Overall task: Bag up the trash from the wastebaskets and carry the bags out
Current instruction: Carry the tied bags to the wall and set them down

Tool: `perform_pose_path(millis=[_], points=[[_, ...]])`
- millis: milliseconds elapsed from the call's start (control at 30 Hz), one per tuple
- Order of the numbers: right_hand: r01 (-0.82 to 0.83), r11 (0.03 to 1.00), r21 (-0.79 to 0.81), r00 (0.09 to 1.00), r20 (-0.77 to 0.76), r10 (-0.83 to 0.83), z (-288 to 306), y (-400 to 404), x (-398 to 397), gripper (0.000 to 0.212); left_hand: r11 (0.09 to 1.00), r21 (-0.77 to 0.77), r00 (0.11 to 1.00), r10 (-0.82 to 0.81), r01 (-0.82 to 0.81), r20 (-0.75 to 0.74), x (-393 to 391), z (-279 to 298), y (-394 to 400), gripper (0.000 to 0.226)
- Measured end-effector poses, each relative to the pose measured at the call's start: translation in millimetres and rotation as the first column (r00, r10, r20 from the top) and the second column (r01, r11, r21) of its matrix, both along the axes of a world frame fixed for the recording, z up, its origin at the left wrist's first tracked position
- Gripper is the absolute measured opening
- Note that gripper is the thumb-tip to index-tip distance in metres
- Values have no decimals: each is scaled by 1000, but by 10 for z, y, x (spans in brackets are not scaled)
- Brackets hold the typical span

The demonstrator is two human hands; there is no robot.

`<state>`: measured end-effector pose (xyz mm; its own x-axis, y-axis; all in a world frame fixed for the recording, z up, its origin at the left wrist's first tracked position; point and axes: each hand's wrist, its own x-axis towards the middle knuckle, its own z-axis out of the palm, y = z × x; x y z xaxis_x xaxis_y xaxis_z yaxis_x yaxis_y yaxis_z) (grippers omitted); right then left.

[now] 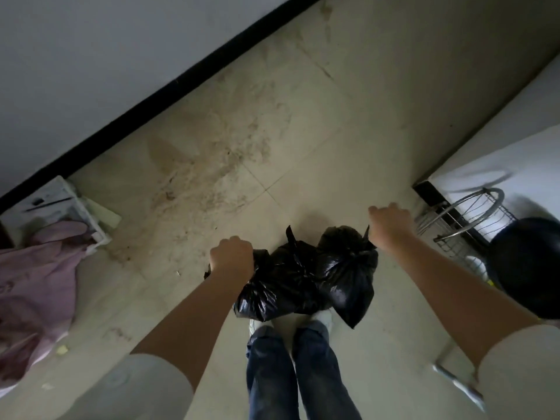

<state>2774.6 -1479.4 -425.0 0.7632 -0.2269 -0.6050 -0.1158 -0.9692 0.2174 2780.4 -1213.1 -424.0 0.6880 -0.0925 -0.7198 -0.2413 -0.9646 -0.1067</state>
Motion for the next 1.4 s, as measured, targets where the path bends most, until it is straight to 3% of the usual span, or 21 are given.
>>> perform_pose_path(millis=[100, 167, 333, 433, 600, 667, 767, 833, 933, 1100, 1233, 1400], points=[[-91, 994, 67, 993, -69, 96, -447, 219, 184, 31, 1000, 15, 999, 24, -24, -27, 5, -405, -16, 28], [-59, 984, 169, 985, -150, 85, -844, 425, 140, 26, 998, -10, 997, 66, -66, -31, -16, -685, 2, 27], [325, 886, 330, 942, -194, -273, -1799, 887, -71, 30, 970, -166, 984, 173, -177, -37, -100, -1367, 80, 27], [379, 874, 304, 925, -123, -359, -2298, 1040, 6, 42, 937, -227, 963, 267, -266, -26, -126, -1765, 162, 26], [346, 918, 196, 935, 5, -354, -3039, 1245, 197, 59, 878, -345, 933, 358, -332, 14, -192, -2297, 254, 27], [344, 926, 156, 936, 20, -351, -3264, 1322, 230, 57, 860, -377, 927, 376, -344, 12, -229, -2437, 276, 28], [364, 920, 149, 925, 58, -375, -3423, 1339, 229, 37, 860, -385, 932, 363, -335, 0, -284, -2544, 283, 28], [369, 908, 199, 916, 88, -392, -3370, 1302, 187, 29, 862, -382, 933, 361, -333, 0, -287, -2533, 249, 27], [234, 932, 277, 939, 185, -291, -3009, 1225, 74, 26, 869, -377, 939, 345, -321, -5, -250, -2359, 130, 27], [-210, 938, 277, 958, 248, 141, -2154, 907, -261, 21, 902, -328, 953, 301, -280, 16, -147, -1785, -117, 29], [-220, 946, 238, 949, 277, 151, -1312, 569, -326, 12, 910, -324, 957, 287, -257, 48, 24, -1074, -362, 28], [-285, 934, 214, 914, 354, 197, -339, 210, -191, 22, 919, -345, 965, 241, -194, 100, 321, -174, -750, 30]])
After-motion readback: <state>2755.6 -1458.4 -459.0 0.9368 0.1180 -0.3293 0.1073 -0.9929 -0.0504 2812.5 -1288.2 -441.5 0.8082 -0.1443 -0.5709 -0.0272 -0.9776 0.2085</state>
